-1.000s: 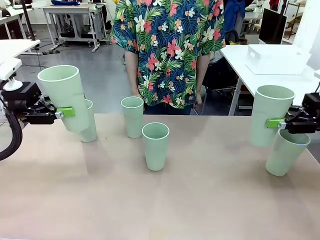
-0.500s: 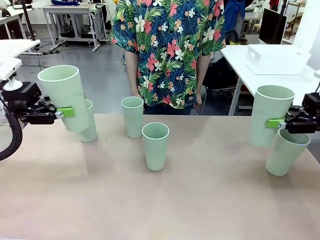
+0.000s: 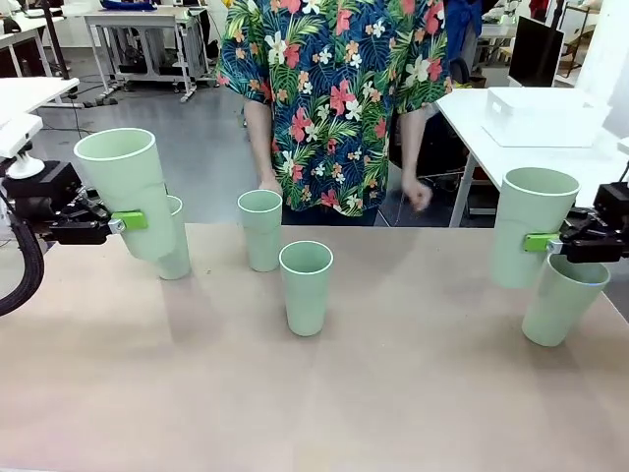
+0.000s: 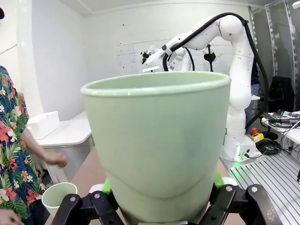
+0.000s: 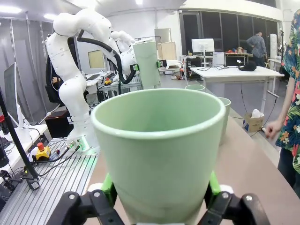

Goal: Stack the cups and store them in the basket.
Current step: Place the stack of Reusable plastic cups into the Pantry Basket.

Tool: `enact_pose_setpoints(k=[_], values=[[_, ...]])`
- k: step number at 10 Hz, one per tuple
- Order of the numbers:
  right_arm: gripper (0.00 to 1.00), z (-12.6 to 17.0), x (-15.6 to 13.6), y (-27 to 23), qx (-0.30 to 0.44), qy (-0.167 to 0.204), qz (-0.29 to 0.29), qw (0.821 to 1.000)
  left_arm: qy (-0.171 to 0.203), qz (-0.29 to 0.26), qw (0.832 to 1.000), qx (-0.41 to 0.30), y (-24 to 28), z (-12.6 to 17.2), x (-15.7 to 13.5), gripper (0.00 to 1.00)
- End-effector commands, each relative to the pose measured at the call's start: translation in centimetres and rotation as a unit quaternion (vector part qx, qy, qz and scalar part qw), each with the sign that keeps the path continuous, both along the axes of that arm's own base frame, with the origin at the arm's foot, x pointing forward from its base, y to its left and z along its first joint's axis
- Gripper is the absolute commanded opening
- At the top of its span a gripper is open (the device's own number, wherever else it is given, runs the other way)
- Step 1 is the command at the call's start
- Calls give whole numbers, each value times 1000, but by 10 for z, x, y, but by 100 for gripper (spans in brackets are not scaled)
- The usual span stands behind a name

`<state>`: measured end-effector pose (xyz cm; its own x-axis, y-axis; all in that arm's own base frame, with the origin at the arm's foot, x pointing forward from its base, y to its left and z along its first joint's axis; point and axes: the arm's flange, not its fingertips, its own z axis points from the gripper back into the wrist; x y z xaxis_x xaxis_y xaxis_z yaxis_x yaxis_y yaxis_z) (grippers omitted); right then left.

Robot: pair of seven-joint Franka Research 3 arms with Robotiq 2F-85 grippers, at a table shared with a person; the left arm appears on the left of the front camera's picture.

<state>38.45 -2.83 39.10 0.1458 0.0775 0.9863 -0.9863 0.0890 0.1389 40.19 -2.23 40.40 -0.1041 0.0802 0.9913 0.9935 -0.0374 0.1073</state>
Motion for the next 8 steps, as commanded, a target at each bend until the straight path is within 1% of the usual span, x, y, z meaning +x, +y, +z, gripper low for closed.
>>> enact_pose_setpoints(k=[1,8], values=[[87,3,2,0,-1,-3,0,1000,-4,0,1000,-2,0,2,0,84],[87,3,2,0,-1,-3,0,1000,-4,0,1000,-2,0,2,0,84]])
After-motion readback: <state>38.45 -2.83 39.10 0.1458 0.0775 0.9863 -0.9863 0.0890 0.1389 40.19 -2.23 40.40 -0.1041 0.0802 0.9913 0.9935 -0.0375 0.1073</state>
